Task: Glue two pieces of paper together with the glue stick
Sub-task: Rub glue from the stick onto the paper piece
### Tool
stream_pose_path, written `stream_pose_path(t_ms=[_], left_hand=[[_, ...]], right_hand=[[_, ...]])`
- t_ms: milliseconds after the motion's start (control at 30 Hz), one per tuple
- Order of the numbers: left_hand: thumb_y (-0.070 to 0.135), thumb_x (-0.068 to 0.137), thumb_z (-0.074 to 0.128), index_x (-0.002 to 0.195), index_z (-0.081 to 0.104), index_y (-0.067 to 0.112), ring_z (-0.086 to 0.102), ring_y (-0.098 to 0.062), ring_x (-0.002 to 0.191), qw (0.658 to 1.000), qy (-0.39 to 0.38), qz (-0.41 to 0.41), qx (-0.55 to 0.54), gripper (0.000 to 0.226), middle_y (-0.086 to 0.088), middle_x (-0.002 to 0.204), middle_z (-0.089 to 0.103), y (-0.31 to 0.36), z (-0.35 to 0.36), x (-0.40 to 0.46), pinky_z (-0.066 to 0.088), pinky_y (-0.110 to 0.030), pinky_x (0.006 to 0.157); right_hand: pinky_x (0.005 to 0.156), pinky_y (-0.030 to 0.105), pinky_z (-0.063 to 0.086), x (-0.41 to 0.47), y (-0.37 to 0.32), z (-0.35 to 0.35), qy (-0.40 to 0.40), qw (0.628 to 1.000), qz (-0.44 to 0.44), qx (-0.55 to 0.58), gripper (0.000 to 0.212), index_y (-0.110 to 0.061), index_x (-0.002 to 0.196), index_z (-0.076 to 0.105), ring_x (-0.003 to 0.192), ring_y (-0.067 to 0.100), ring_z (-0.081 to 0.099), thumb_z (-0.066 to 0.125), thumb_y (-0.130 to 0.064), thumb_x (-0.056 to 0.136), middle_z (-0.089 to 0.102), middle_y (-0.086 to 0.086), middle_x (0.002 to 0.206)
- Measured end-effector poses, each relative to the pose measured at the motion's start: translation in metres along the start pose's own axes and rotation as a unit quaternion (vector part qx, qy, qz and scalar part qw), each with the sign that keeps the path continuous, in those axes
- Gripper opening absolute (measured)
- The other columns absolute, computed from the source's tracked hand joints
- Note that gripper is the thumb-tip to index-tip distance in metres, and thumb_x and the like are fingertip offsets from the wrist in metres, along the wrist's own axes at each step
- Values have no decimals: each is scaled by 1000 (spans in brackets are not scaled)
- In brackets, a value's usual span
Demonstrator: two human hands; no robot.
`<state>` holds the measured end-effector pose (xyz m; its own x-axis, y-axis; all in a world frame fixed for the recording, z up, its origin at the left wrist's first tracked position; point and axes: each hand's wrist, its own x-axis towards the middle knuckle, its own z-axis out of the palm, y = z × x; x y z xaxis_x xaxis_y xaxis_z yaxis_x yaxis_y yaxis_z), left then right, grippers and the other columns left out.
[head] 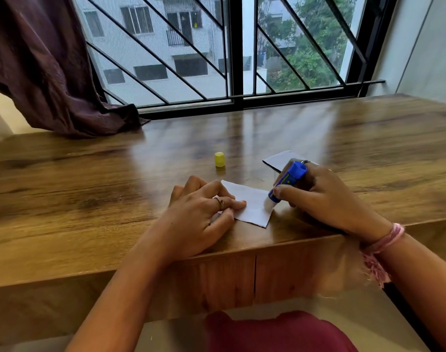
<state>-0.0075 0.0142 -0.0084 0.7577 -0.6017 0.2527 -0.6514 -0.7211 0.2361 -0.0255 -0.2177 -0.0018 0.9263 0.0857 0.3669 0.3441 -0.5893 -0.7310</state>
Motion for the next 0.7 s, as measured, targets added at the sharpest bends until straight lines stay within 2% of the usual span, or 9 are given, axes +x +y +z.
stream_pose_path(t_ms=[133,300,367,433,533,567,667,700], left_hand=[[50,87,24,125,53,48,30,0,117,1000,-3,-3,-1,48,30,114,46,0,0,0,10,-21,83],[46,88,27,124,55,47,30,-1,115,1000,3,-3,-6,45,29,113,48,0,0,0,11,-23,86],[47,88,26,124,55,47,30,-1,115,1000,2,-4,-8,46,28,114,48,0,0,0,11,-24,88],[47,88,26,124,55,47,29,0,115,1000,3,-4,-10,46,28,114,48,0,0,-1,12,-25,89],[47,88,26,124,55,47,29,0,114,1000,3,-3,-7,46,28,114,48,0,0,-1,14,-27,91],[47,88,26,124,55,48,28,1,113,1000,4,-3,-6,46,28,114,48,0,0,-1,13,-26,90],[47,88,26,122,55,49,26,3,109,1000,9,-5,-7,45,29,113,48,1,0,-1,12,-23,86],[47,88,27,122,55,49,25,3,108,1000,9,-6,-8,45,28,113,48,1,0,-1,12,-23,86]], right_hand=[[44,15,33,3,3,-1,20,1000,5,21,19,-3,75,64,42,3,41,69,-21,80,55,3,54],[43,12,33,0,3,-1,-32,999,-9,40,15,-16,69,62,39,0,43,68,-15,82,53,-6,48],[43,12,32,0,3,-1,-14,999,-4,40,12,-10,72,63,39,1,41,67,-15,82,52,-4,49],[44,17,32,0,0,-1,-9,999,-13,34,13,-10,72,63,43,5,41,68,-19,81,53,6,55],[51,32,38,-4,-7,-1,-53,997,-38,33,11,-20,69,65,51,24,47,65,-30,74,57,19,62],[52,33,39,-5,-8,-2,-59,997,-40,36,12,-20,69,65,52,24,48,63,-31,72,57,19,62],[49,23,35,-3,-7,-2,-38,998,-38,34,12,-23,65,62,48,8,44,62,-33,71,52,11,58],[50,24,35,-3,-7,-1,-37,998,-42,29,12,-24,64,62,49,9,44,62,-34,71,53,13,59]])
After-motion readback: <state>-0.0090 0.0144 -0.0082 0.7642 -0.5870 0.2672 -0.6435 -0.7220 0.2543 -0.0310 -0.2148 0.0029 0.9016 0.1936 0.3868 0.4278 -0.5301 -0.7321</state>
